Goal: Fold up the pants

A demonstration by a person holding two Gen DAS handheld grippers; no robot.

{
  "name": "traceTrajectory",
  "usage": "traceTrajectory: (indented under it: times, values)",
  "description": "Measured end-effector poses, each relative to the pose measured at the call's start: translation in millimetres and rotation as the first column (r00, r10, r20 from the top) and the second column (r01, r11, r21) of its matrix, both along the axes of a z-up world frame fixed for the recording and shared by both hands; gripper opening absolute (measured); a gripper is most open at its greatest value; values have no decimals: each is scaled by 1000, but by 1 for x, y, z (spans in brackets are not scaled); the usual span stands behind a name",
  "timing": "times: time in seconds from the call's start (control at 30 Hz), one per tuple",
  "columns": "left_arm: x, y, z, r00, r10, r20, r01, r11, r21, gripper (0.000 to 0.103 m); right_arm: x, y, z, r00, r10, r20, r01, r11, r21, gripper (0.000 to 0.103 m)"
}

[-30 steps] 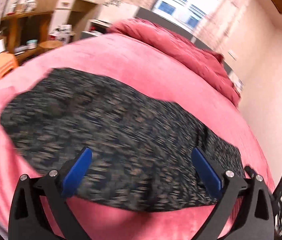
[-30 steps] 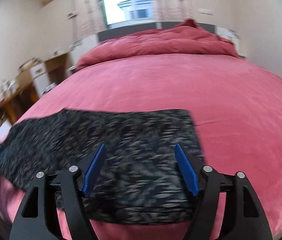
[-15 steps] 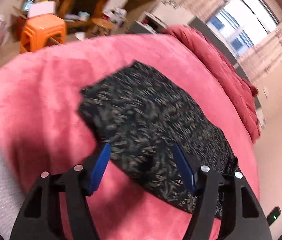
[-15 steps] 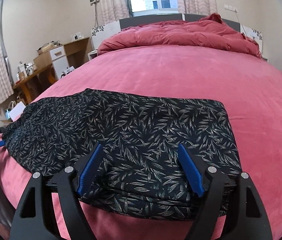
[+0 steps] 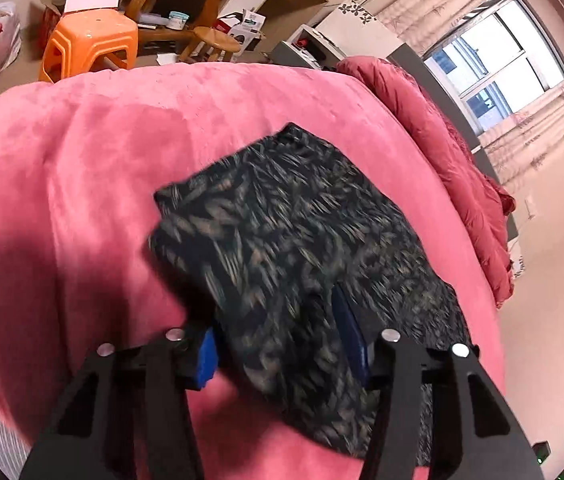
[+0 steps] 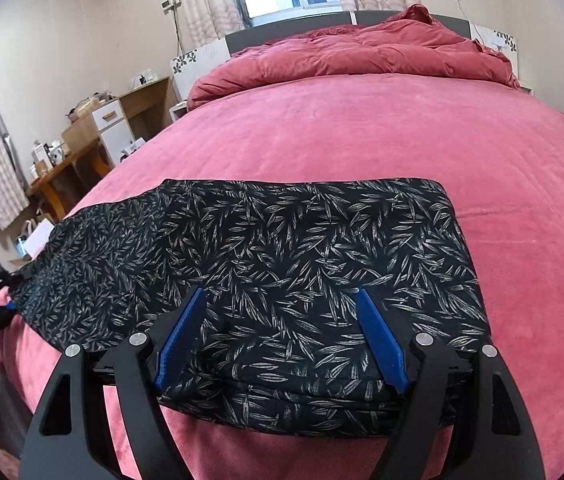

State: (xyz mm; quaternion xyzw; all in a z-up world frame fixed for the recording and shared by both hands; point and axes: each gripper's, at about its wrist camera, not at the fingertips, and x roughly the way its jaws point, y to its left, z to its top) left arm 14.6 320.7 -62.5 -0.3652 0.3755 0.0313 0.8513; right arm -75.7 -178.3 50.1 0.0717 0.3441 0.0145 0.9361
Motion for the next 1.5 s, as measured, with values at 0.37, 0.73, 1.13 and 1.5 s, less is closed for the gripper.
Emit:
traceTrajectory:
  times: [0.37,0.73,1.13,1.5]
  values:
    - [20,0,1,999,4,49,-5,1000,2,11,4,0,-5,1000,-8,-28,8,1000,0,76]
    - [8,-46,78,968,-78,236,56,993,102,9,7,10,-11,998,-4,-60,-1,996,-84,78]
    - [-6,-192,169,803,-472,364,309,852,423,10,-9,-52,7,988,-148,44,134,961,241,78]
    - [-26,-358,122,573,-813,102,586,494,643,11,-34,-95,18,944,-301,134,224,885,408,78]
